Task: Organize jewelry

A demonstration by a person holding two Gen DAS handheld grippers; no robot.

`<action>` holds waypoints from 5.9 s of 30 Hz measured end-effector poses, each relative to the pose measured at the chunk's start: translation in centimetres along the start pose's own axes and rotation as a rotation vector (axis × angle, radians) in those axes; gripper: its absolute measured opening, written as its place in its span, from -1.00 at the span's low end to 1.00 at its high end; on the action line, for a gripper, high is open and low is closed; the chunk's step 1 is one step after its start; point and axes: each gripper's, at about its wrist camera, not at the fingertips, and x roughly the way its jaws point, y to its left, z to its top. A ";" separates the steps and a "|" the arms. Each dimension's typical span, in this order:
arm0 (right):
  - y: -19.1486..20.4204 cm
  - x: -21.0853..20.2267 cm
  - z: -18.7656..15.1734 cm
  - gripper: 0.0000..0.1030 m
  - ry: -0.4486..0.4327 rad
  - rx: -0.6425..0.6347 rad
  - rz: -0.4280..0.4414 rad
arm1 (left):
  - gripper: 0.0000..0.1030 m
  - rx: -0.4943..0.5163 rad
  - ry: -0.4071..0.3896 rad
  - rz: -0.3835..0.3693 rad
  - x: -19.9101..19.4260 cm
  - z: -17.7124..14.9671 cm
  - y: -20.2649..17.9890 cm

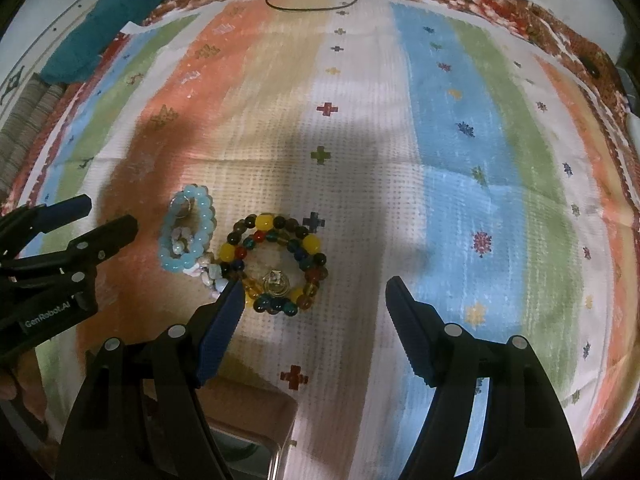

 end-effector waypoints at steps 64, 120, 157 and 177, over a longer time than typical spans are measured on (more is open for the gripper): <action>1.1 2.4 1.3 -0.80 0.048 -0.079 -0.012 | -0.84 0.056 0.065 -0.055 3.8 1.7 -1.5; 2.1 -8.6 -3.6 -0.80 -0.201 -0.072 0.030 | -0.84 0.066 -0.097 -0.052 -7.7 -4.3 -2.7; 3.7 -11.9 -9.4 -0.80 -0.258 -0.096 0.066 | -0.84 0.024 -0.182 -0.148 -13.1 -10.8 -4.4; 3.1 -11.7 -9.6 -0.38 -0.250 -0.071 0.050 | -0.57 -0.022 -0.137 -0.127 -12.0 -10.9 -3.5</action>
